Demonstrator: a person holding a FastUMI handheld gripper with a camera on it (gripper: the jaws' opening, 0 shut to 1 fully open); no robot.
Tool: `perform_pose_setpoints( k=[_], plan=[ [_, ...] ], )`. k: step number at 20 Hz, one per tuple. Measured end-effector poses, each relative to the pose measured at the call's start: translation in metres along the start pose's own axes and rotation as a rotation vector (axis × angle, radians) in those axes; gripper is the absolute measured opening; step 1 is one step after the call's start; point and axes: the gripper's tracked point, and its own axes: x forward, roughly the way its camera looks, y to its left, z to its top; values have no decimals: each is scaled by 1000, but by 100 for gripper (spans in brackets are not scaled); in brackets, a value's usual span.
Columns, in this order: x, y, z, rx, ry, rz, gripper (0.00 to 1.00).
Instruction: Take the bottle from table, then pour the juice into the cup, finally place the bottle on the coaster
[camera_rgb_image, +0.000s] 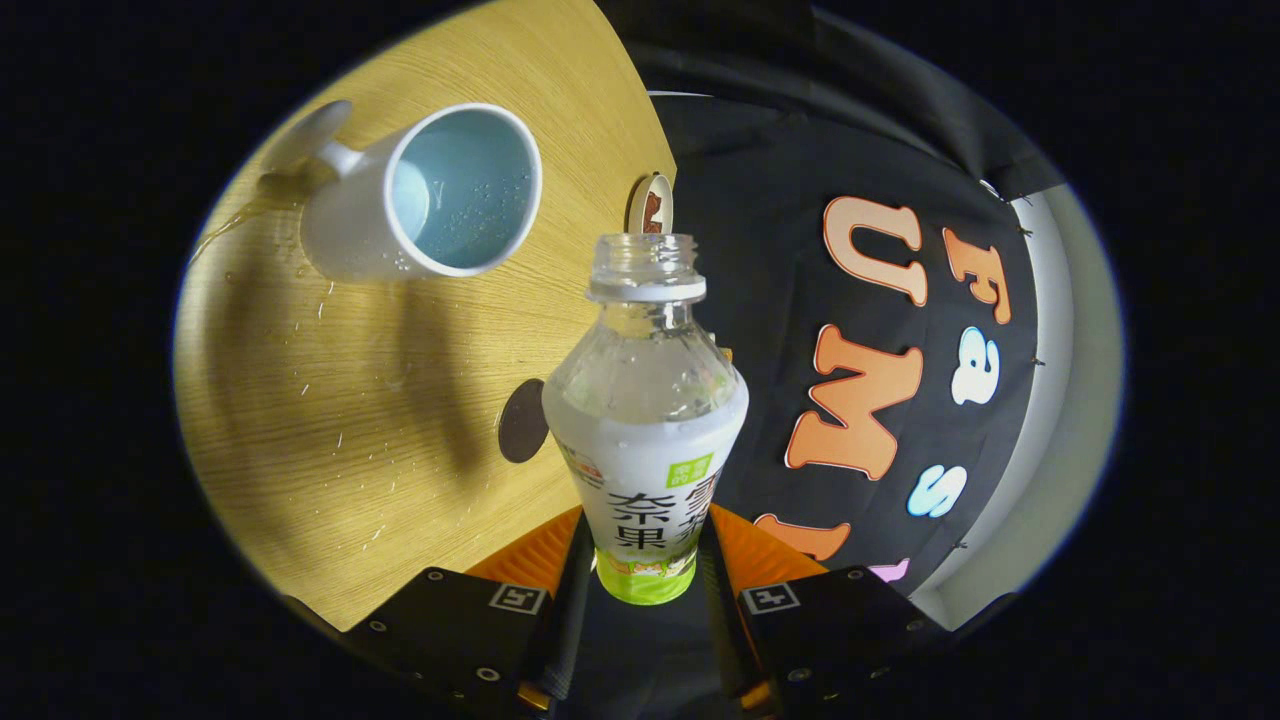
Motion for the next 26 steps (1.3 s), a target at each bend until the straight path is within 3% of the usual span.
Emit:
perform_pose_setpoints(
  k=[26],
  plan=[
    [0, -27, 6, -247, -34, 15, 56]
  ],
)
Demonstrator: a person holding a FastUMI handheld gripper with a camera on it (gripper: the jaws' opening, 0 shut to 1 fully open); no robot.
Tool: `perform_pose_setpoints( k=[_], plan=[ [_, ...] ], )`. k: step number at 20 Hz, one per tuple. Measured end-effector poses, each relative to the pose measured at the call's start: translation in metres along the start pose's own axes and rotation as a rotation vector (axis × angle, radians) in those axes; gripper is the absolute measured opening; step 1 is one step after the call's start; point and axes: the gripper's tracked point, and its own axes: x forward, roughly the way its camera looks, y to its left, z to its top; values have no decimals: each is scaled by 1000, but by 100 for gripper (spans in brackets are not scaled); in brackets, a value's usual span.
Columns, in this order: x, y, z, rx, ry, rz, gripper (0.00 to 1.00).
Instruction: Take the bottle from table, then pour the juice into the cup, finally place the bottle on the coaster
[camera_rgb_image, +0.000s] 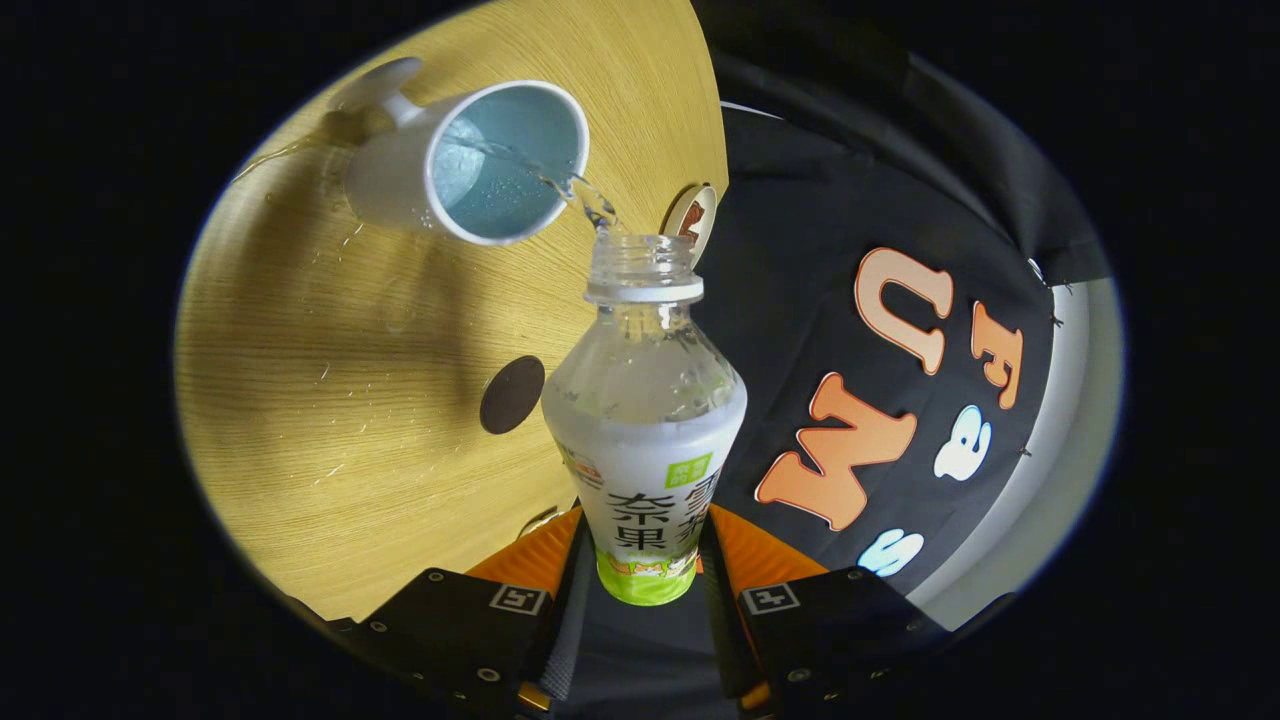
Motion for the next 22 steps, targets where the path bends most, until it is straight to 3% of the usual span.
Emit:
perform_pose_setpoints(
  k=[22],
  plan=[
    [-5, 0, 9, -73, -8, 20, 56]
  ],
)
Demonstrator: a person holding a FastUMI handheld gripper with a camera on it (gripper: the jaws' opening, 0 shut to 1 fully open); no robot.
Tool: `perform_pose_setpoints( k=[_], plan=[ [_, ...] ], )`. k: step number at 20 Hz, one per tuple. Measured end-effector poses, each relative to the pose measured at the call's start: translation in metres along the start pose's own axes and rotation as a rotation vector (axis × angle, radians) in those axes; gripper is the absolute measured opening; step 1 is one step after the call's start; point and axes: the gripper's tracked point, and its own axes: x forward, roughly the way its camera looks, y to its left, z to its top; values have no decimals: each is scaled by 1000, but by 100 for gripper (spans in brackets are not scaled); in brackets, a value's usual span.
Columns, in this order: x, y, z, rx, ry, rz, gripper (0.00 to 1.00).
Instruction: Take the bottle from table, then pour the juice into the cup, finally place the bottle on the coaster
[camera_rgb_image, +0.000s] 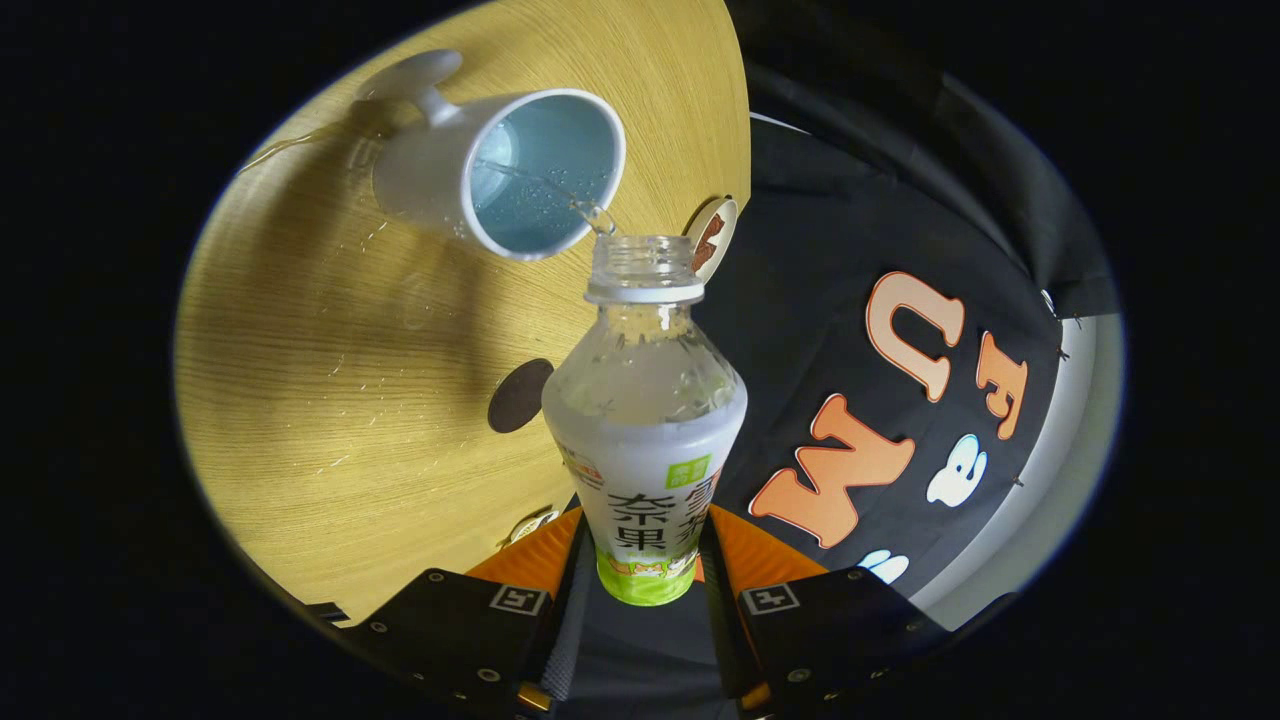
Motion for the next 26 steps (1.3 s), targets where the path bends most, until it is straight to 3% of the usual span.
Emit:
perform_pose_setpoints(
  k=[26],
  plan=[
    [9, -35, 1, -199, -25, -6, 56]
  ],
)
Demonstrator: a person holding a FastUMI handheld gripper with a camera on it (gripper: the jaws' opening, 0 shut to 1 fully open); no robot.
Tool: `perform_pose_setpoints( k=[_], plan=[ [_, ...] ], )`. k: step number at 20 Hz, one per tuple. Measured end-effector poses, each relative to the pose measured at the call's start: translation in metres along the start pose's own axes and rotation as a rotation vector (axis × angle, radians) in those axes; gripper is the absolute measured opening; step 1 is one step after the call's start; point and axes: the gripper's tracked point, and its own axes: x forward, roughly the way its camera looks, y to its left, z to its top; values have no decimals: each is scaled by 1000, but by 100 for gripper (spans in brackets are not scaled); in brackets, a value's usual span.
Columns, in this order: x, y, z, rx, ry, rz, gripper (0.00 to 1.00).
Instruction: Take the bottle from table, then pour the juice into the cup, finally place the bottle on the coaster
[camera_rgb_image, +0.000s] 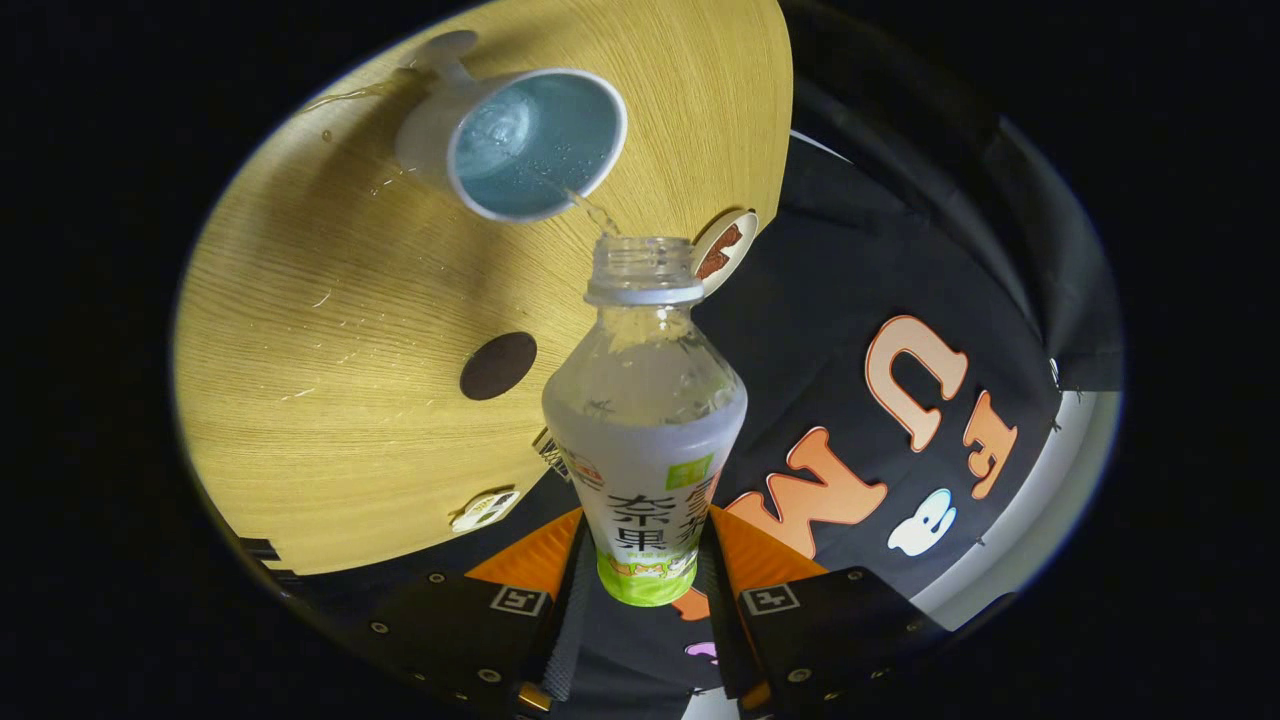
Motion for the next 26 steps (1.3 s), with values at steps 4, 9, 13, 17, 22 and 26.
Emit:
perform_pose_setpoints(
  k=[4, 9, 13, 17, 22, 26],
  plan=[
    [2, -5, -1, -38, -10, 1, 56],
    [4, -10, -4, -57, -5, 9, 56],
    [3, -13, -4, -69, -13, 12, 56],
    [1, -17, -2, -89, -19, -1, 56],
    [0, -14, -2, -102, -19, 6, 56],
    [0, -16, -4, -100, -16, 11, 56]
  ],
)
